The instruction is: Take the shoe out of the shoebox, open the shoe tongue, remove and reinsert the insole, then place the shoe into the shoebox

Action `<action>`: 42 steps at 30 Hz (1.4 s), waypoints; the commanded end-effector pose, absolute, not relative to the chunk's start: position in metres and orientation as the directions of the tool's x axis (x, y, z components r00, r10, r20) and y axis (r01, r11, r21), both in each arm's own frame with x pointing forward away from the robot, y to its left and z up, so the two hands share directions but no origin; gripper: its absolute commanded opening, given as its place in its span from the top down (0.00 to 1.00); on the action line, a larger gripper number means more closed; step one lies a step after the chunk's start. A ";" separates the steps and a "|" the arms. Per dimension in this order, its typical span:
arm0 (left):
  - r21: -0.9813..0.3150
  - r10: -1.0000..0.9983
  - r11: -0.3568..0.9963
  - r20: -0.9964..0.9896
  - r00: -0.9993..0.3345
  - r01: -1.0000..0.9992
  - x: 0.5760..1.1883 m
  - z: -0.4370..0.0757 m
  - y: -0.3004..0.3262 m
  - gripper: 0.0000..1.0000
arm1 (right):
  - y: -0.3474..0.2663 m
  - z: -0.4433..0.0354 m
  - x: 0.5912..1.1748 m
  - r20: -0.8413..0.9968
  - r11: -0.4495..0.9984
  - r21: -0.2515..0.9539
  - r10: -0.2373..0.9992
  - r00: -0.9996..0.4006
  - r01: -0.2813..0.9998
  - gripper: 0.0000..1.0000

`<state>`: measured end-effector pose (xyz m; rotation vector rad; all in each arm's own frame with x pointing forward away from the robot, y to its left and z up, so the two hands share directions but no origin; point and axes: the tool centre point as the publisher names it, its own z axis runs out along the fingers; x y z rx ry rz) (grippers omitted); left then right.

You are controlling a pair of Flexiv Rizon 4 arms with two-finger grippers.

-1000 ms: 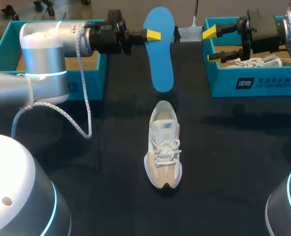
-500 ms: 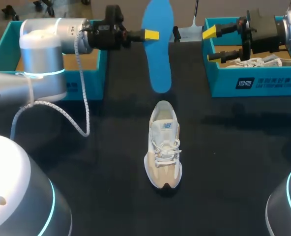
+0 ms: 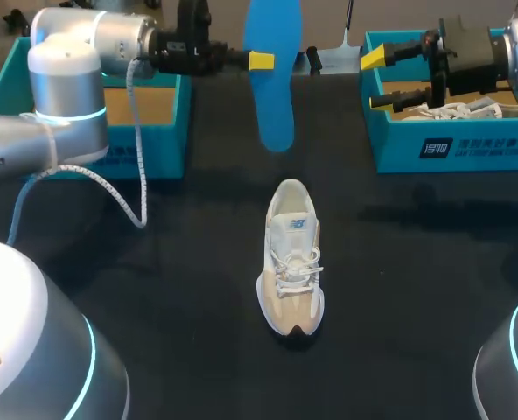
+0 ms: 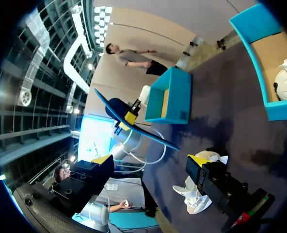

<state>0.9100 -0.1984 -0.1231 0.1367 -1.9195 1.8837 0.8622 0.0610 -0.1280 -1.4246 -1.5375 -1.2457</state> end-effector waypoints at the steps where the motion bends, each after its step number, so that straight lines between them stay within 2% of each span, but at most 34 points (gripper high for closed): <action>1: -0.988 0.216 0.057 -0.126 -0.968 0.141 0.910 -0.122 -0.196 1.00 | 0.062 -0.128 0.863 0.934 -0.062 0.190 0.320 -0.161 0.980 0.00; 9: -0.908 0.208 0.046 -0.400 -0.893 0.417 0.908 -0.115 -0.203 1.00 | 0.062 -0.128 0.863 0.934 -0.062 0.190 0.320 -0.161 0.980 0.00; 15: -0.755 0.214 0.114 -0.616 -0.758 0.646 0.914 -0.113 -0.202 1.00 | 0.062 -0.128 0.863 0.934 -0.062 0.190 0.320 -0.161 0.980 0.00; 17: -0.787 0.187 0.106 -0.585 -0.789 0.608 0.916 -0.115 -0.201 1.00 | 0.062 -0.128 0.863 0.934 -0.062 0.190 0.320 -0.161 0.980 0.00; 33: -0.787 0.187 0.106 -0.585 -0.789 0.608 0.916 -0.115 -0.201 1.00 | 0.062 -0.128 0.863 0.934 -0.062 0.190 0.320 -0.161 0.980 0.00; 37: -0.712 0.185 -0.008 -0.691 -0.699 0.702 0.913 -0.112 -0.199 1.00 | 0.062 -0.128 0.863 0.934 -0.062 0.190 0.320 -0.161 0.980 0.00; 42: -0.545 0.172 -0.062 -0.831 -0.529 0.836 0.915 -0.109 -0.197 1.00 | 0.062 -0.128 0.863 0.934 -0.062 0.190 0.320 -0.161 0.980 0.00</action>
